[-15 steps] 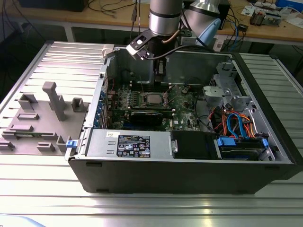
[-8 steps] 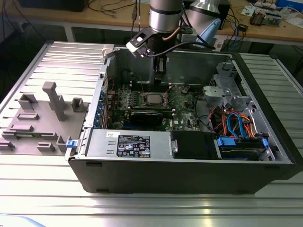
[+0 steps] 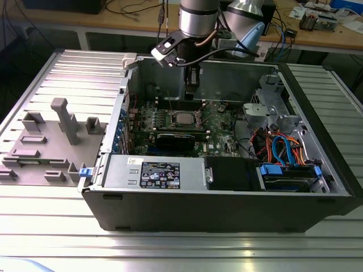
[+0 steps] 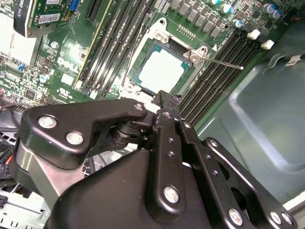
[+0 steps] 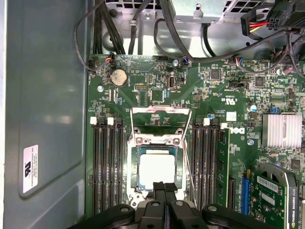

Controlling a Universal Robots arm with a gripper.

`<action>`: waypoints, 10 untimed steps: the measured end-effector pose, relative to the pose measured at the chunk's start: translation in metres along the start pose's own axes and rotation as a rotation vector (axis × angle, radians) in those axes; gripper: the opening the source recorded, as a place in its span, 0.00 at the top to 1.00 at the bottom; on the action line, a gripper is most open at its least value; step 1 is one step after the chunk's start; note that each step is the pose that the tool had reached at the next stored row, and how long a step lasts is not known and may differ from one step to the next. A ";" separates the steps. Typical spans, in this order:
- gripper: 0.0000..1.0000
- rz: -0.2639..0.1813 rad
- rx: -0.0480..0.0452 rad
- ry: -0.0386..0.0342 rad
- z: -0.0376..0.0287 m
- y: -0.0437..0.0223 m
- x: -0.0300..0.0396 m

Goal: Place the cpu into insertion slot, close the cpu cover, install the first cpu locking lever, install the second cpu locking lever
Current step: 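Close the cpu cover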

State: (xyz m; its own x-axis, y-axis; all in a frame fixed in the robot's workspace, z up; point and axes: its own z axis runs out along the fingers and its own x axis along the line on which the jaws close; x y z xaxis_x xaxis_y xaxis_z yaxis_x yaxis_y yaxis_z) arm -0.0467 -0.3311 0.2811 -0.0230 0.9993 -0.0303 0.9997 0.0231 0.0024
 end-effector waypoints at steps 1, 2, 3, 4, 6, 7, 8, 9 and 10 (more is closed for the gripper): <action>0.89 0.000 0.0001 -0.0001 0.0000 0.0005 0.0000; 0.89 0.000 0.0001 -0.0001 0.0000 0.0011 0.0000; 0.89 0.000 0.0000 0.0000 0.0000 0.0014 0.0000; 0.89 0.000 0.0001 -0.0001 0.0000 0.0019 0.0000; 0.89 0.000 0.0000 0.0000 0.0000 0.0025 0.0000; 0.89 0.000 0.0000 0.0000 0.0000 0.0027 0.0000; 0.89 0.000 0.0000 -0.0001 0.0000 0.0028 0.0000; 0.89 0.000 0.0000 -0.0001 0.0000 0.0030 0.0000; 0.89 0.000 0.0000 0.0000 0.0000 0.0031 0.0000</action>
State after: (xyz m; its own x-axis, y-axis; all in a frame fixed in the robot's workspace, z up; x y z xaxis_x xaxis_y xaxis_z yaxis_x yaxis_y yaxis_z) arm -0.0436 -0.3311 0.2811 -0.0228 0.9993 -0.0303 0.9997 0.0229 0.0024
